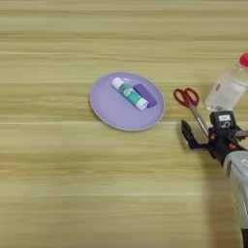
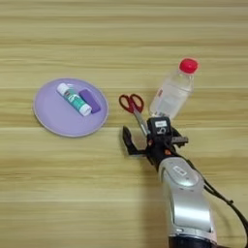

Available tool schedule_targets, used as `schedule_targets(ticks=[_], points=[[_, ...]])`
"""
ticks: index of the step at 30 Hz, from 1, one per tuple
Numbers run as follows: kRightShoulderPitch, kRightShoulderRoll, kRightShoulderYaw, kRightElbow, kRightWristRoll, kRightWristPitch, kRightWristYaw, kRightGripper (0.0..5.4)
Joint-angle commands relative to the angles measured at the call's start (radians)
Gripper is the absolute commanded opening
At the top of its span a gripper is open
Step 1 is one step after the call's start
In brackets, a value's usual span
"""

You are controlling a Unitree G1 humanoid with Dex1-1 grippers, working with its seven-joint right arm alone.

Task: Move the objects on the table

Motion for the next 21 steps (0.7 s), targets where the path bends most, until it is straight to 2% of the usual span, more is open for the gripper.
schedule_targets(ticks=[1,8,15,21], points=[[-0.066,-0.024,-0.011,-0.012,0.05,0.002,0.013,5.34],[-0.086,-0.011,0.018,0.009,0.12,0.07,0.073,5.34],[-0.131,-0.005,0.052,0.047,0.128,0.083,0.079,5.34],[-0.133,-0.008,0.06,0.048,0.13,0.082,0.08,5.34]])
